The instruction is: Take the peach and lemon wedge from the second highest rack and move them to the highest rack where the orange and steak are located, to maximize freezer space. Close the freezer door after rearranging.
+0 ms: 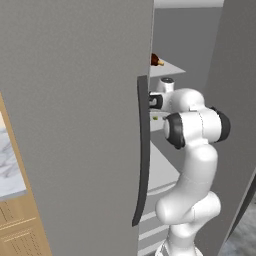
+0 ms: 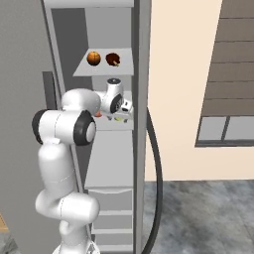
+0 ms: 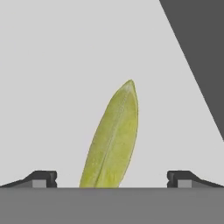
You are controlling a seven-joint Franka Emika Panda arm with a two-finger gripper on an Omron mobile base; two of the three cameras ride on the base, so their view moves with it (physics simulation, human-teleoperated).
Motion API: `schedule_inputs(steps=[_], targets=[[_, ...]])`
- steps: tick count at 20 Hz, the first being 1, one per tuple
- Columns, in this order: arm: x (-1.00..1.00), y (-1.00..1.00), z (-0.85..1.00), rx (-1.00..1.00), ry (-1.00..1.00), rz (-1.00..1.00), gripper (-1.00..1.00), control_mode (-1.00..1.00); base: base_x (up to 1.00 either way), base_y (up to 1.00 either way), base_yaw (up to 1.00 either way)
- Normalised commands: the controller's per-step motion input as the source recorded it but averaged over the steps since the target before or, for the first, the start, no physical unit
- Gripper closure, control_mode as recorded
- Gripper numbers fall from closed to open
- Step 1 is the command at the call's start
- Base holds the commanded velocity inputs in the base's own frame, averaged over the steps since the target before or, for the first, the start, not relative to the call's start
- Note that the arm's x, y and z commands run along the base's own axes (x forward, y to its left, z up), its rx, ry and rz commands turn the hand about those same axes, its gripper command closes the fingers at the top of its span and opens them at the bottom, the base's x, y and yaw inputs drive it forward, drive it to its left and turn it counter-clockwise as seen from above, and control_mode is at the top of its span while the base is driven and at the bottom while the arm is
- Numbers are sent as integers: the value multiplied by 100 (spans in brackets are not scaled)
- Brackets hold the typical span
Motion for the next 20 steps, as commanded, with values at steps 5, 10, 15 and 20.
schedule_inputs(steps=[5,10,15,20], targets=[[44,0,-5,6,0,0,-100,-100,0,0,0],[42,0,-13,0,0,0,-100,-100,0,0,0],[5,-1,-18,0,0,-1,-100,-100,0,0,0],[-8,-2,-23,0,0,-7,-100,-100,0,0,0]])
